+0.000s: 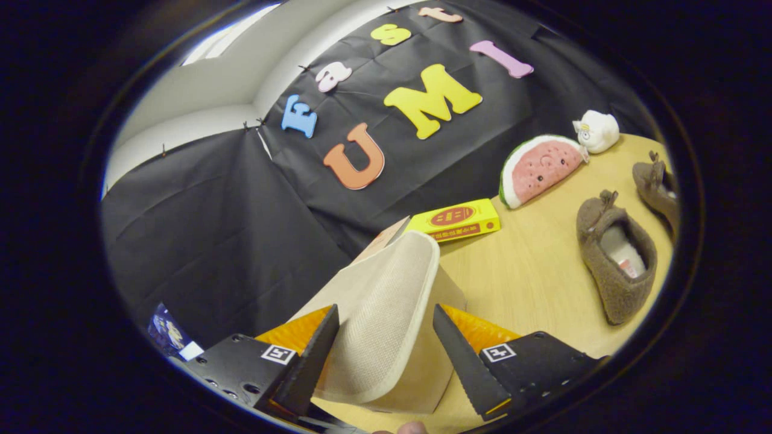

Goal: Open the storage box then place both shoes into the box .Put the left shoe in first, then the right shoe, with the right side of both shoes facing outward in a uniform manner.

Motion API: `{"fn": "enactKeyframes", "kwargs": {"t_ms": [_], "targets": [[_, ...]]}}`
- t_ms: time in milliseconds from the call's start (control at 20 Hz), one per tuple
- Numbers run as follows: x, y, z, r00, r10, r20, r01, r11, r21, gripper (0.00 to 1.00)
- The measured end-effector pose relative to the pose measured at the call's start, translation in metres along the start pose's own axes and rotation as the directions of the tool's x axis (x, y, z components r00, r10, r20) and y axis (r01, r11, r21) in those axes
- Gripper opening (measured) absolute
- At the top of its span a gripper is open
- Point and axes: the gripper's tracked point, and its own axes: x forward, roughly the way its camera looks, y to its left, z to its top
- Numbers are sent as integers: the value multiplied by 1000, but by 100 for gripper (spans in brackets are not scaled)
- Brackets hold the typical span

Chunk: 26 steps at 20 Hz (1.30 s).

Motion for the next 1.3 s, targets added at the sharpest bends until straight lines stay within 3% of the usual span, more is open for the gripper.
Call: {"fn": "enactKeyframes", "kwargs": {"t_ms": [150, 350, 450, 600, 650, 750, 900, 1300], "targets": [[1, 4, -8, 998, 33, -45, -29, 995, 99, 96], [-1, 12, -4, 995, 85, -55, -73, 979, 190, 88], [-6, 15, 4, 994, 101, -37, -91, 973, 210, 77], [-13, 14, 29, 994, 110, 7, -109, 967, 230, 46], [-13, 9, 26, 998, 67, 21, -70, 968, 240, 36], [-14, 17, 25, 997, 78, -14, -73, 975, 208, 15], [-15, 27, 36, 997, 80, -4, -78, 984, 162, 5], [-10, 118, 83, 992, 125, -3, -125, 991, -44, 5]]}}
